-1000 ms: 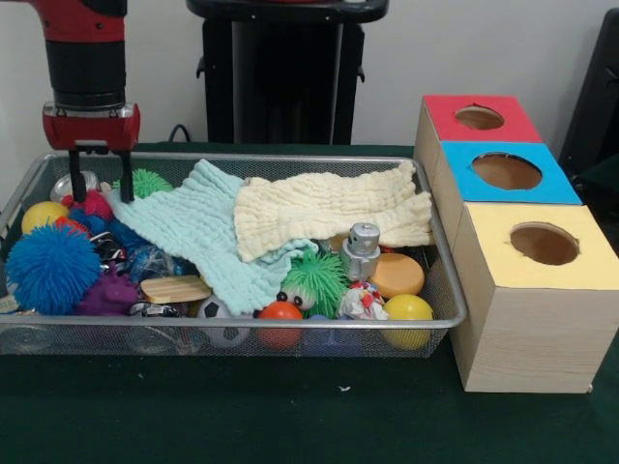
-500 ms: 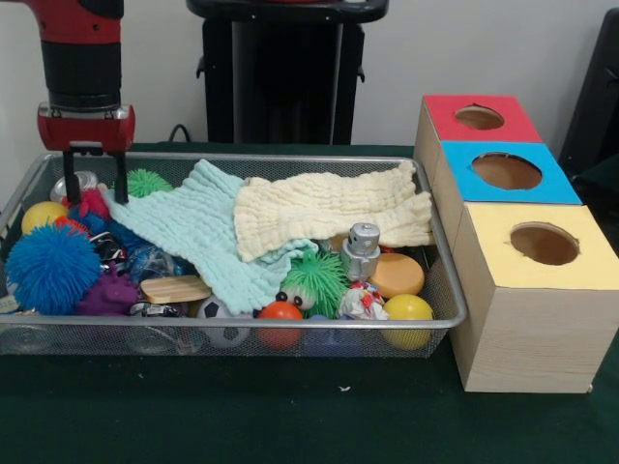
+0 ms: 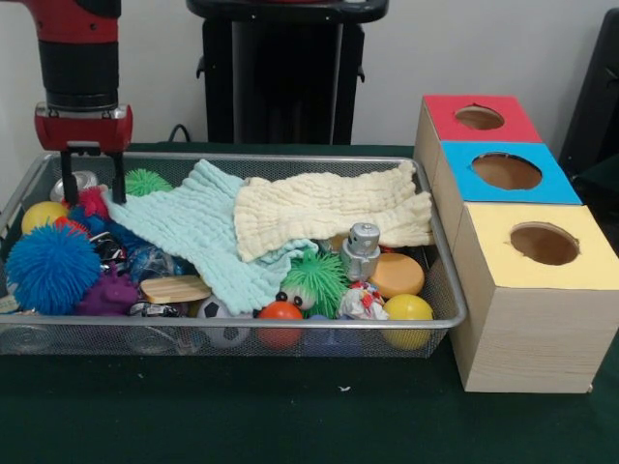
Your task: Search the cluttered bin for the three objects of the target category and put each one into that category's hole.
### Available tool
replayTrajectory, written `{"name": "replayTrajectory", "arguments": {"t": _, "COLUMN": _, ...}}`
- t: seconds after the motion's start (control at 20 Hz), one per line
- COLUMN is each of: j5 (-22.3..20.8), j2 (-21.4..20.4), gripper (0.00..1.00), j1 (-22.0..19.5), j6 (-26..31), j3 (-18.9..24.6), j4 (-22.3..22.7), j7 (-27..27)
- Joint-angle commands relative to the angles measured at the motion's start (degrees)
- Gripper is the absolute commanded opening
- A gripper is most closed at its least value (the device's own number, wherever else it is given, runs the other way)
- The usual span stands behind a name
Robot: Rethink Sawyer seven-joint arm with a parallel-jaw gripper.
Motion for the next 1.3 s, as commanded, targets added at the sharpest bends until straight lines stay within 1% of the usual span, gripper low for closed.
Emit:
{"name": "replayTrajectory", "arguments": {"t": 0.05, "j5": -1.4, "j2": 1.1, "gripper": 1.0, "j1": -2.3, "j6": 2.6, "j3": 5.9, "j4": -3.8, "j7": -6.6}}
{"name": "replayTrajectory", "arguments": {"t": 0.5, "j5": -1.7, "j2": 2.0, "gripper": 1.0, "j1": -3.8, "j6": 3.1, "j3": 7.3, "j4": -3.8, "j7": -6.4}}
{"name": "replayTrajectory", "arguments": {"t": 0.85, "j5": -2.7, "j2": 2.7, "gripper": 1.0, "j1": -3.5, "j6": 0.3, "j3": 6.1, "j4": -3.2, "j7": -3.5}}
{"name": "replayTrajectory", "arguments": {"t": 1.15, "j5": -1.6, "j2": 3.0, "gripper": 1.0, "j1": -3.5, "j6": 1.5, "j3": 6.3, "j4": -3.4, "j7": -3.3}}
{"name": "replayTrajectory", "arguments": {"t": 1.3, "j5": -1.4, "j2": 3.8, "gripper": 1.0, "j1": -3.5, "j6": 1.0, "j3": 5.9, "j4": -3.4, "j7": -2.5}}
